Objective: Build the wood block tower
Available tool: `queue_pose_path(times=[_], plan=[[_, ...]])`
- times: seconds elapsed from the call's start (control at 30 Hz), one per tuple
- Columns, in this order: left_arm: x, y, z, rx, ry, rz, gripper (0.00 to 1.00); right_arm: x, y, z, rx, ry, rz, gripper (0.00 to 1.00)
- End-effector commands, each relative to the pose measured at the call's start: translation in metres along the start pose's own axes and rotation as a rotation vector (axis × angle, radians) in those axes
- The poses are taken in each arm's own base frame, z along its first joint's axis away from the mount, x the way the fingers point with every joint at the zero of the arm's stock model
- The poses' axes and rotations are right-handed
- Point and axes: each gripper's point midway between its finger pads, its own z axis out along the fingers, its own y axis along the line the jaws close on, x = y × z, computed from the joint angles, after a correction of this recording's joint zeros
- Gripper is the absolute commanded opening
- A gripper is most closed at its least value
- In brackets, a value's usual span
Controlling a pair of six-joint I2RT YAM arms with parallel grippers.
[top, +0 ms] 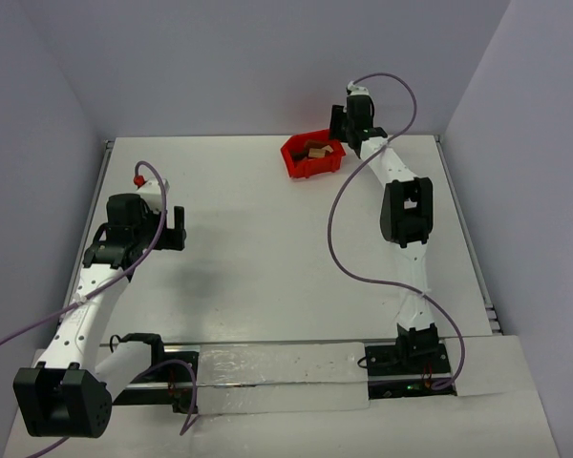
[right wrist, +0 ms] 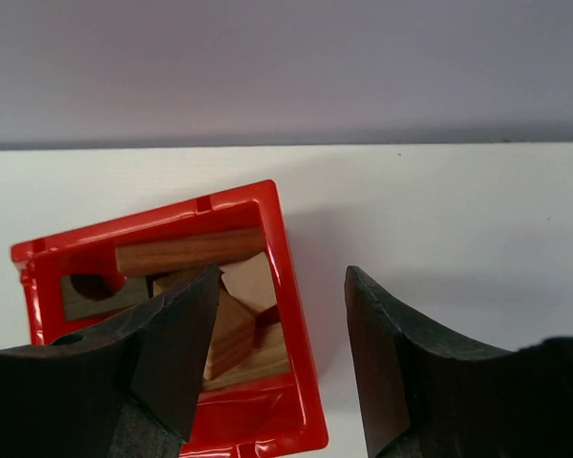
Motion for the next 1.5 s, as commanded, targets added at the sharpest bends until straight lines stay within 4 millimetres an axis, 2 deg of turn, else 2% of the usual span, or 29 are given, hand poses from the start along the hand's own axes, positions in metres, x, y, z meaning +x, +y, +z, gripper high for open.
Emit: queue_pose_path(times=[0.0,0.37,0.53,0.67,0.83,0.87,1.07,1.13,1.27,1.3,1.47], plan=[[-0.012,0.0,-0.002,-0.005,-0.04,-0.01,0.99,-0.005,-0.001,0.001,-0.003,0.013,-0.043,0.6],[-0.013,0.001,-0.003,-0.009,-0.042,-0.006,0.99,-0.001,0.008,0.004,0.015,0.015,-0.114,0.62],[-0.011,0.0,-0.001,-0.008,-0.033,-0.006,0.99,-0.002,0.006,0.002,0.02,0.011,-0.112,0.51],[-0.01,0.001,-0.001,-0.01,-0.032,-0.006,0.99,-0.002,0.006,0.003,0.018,0.018,-0.115,0.52],[-0.008,0.001,0.002,-0.008,-0.02,-0.006,0.99,-0.028,0.004,-0.006,0.059,-0.029,-0.271,0.58],[-0.009,0.001,0.002,-0.008,-0.018,-0.007,0.99,-0.027,0.004,-0.008,0.052,-0.02,-0.284,0.59],[-0.011,0.0,0.002,-0.005,-0.021,-0.011,0.99,-0.008,-0.003,-0.006,0.035,0.053,-0.347,0.59],[-0.01,0.0,0.001,-0.007,-0.022,-0.011,0.99,0.004,-0.007,-0.001,0.014,0.087,-0.332,0.59],[-0.009,0.0,0.001,-0.007,-0.019,-0.008,0.99,0.013,-0.013,0.003,-0.022,0.113,-0.284,0.59],[-0.009,0.0,0.001,-0.007,-0.019,-0.01,0.99,0.016,-0.006,0.003,-0.061,0.12,-0.271,0.59],[-0.008,0.001,0.002,-0.011,-0.014,-0.009,0.99,0.027,-0.004,0.007,-0.099,0.145,-0.268,0.51]])
